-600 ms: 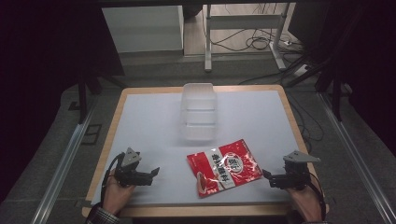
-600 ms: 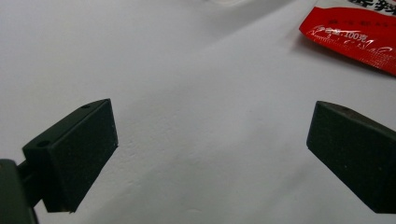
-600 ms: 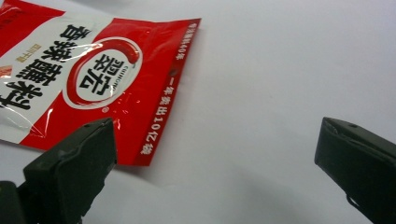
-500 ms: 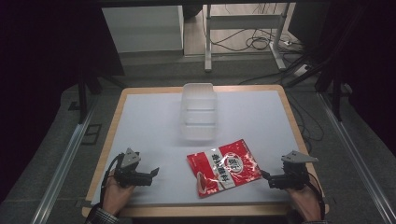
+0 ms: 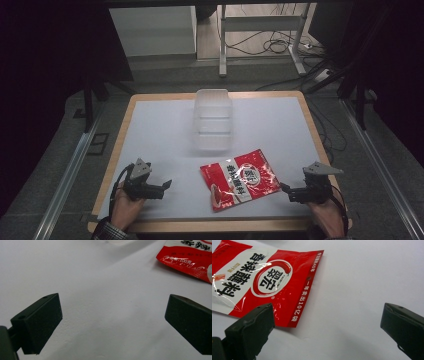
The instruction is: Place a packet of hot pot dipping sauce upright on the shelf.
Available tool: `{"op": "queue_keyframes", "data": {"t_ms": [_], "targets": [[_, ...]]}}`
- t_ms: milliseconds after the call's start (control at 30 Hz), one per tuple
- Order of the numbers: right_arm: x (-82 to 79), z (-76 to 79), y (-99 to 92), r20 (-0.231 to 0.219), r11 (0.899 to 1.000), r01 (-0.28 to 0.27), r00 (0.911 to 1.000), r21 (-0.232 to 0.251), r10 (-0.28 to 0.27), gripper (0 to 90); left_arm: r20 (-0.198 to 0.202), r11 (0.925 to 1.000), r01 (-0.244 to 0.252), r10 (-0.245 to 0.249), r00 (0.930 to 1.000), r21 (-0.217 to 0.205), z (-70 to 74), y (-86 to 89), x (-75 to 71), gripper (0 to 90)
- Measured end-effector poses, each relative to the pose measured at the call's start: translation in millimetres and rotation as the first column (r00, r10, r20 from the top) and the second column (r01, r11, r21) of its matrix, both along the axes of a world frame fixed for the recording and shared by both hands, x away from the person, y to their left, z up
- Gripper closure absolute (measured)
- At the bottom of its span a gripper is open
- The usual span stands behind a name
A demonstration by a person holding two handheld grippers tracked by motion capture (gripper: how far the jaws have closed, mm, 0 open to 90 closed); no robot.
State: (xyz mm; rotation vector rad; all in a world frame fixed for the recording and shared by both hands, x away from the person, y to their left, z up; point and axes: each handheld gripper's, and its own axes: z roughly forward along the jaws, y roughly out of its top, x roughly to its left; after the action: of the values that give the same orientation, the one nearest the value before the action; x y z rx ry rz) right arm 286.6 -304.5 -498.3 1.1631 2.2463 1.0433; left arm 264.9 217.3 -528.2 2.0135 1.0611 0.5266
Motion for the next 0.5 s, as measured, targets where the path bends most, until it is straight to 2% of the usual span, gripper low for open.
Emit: {"op": "queue_keyframes", "data": {"t_ms": [500], "targets": [[0.9,0.4,3.2,0.012,1.0,-0.02,0.9997,-0.009,0.02,0.0,-0.022,0.9998,0.0,-0.001,0.9998,-0.018,0.9,-1.3,0.5,1.0]]}}
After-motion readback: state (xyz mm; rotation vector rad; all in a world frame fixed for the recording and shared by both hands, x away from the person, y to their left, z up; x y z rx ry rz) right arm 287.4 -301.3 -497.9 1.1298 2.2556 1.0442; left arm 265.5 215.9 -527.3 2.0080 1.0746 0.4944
